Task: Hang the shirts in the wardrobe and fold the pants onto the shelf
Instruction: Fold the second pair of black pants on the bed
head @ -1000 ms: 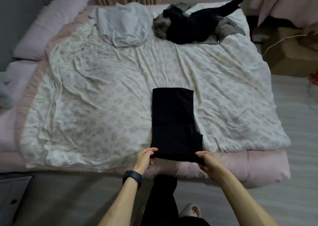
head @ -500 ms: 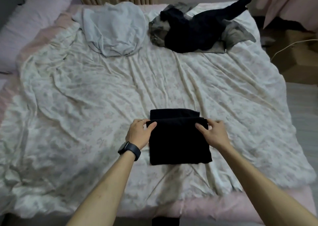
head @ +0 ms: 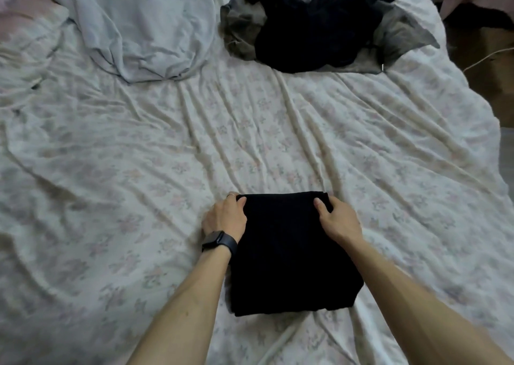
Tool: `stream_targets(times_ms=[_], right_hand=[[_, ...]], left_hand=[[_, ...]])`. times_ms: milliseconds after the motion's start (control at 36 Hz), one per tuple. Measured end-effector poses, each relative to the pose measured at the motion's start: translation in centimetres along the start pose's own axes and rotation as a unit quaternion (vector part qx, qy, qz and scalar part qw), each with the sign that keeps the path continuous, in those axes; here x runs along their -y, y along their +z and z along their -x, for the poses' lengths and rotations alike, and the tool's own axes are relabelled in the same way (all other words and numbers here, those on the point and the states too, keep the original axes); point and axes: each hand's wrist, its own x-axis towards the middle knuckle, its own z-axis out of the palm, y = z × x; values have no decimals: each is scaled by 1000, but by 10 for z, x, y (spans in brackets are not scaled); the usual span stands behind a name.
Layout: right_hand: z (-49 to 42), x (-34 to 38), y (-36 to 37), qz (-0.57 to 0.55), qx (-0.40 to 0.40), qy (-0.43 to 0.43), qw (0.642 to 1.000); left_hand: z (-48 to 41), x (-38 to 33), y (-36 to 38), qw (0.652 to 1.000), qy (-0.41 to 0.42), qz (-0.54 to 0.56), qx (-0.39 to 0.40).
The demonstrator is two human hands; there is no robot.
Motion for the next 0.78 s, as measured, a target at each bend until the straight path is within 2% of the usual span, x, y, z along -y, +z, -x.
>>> stream_targets(times_ms=[83, 167, 194, 250, 333, 472, 556, 694, 778], right_hand=[[2, 0, 6, 24, -47, -2, 999], [13, 4, 11, 71, -163, -51, 983], [19, 9, 16, 89, -198, -89, 972], [39, 16, 30, 126, -231, -179, 948], [60, 9, 60, 197, -171, -261, 930], [34, -19, 75, 263, -84, -229, 933], [26, -25, 85, 258, -80, -224, 936], [17, -32, 93, 203, -113, -152, 961], [14, -37, 96, 196, -104, -149, 964]], left_hand=[[8, -1, 11, 997, 41, 0, -71], [31, -14, 18, 970, 155, 2, -188], [41, -19, 22, 960, 200, 2, -196], [61, -29, 33, 954, 255, -9, -156], [72, -26, 51, 963, 245, -63, -87], [45, 3, 70, 968, 212, -124, -44], [41, 7, 83, 976, 184, -106, -56], [35, 15, 95, 973, 201, -91, -74], [38, 14, 101, 972, 200, -103, -66]])
